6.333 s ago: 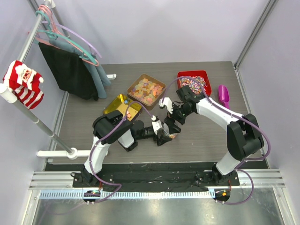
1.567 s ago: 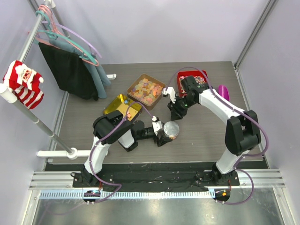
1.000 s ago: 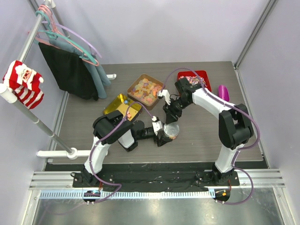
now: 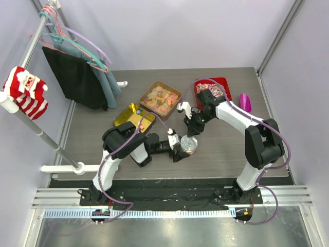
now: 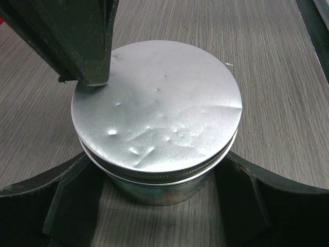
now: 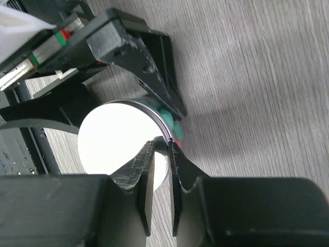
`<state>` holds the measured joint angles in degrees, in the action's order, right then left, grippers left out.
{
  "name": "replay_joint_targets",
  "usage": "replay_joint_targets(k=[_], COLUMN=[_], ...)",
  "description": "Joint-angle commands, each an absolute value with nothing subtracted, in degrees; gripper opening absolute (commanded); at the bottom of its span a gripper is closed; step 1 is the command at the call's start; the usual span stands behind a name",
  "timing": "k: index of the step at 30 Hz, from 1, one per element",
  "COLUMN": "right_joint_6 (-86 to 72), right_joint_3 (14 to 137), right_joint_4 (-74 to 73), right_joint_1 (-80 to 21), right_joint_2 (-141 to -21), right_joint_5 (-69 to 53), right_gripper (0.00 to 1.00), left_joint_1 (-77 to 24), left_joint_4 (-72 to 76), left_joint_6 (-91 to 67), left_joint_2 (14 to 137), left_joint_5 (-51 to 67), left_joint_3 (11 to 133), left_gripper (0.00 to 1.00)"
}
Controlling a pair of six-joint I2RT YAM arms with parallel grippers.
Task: Pack the candies
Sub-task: Screw the bottle lid onto the packing bottle.
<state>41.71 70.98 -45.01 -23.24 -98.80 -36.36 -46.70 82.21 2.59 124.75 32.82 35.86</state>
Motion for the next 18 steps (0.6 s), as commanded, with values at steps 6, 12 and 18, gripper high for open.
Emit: replay_joint_targets(k=[6,12,18], right_joint_6=[42.10,42.19,41.31], right_joint_3=[65.84,63.46,65.73], right_joint_4=[-49.39,-50.89,-49.22], right_joint_1=[-21.53,-21.36,-21.44], right_joint_2=[-94.05,-90.80,-88.51], right_joint_5=[-31.82,-31.55,-30.15], right_gripper=[0.19,0.17,0.29], left_joint_1=[-46.32,-46.32,-46.32], left_joint_4=[88.68,88.68,88.68], left_joint_6=[6.24,6.42,6.33], left_joint_2=[125.33,125.51,125.51], left_joint_5=[30.67,30.59,30.59], left_joint_3=[35.33,35.33,35.33], left_gripper=[0.73,0.73,0.73])
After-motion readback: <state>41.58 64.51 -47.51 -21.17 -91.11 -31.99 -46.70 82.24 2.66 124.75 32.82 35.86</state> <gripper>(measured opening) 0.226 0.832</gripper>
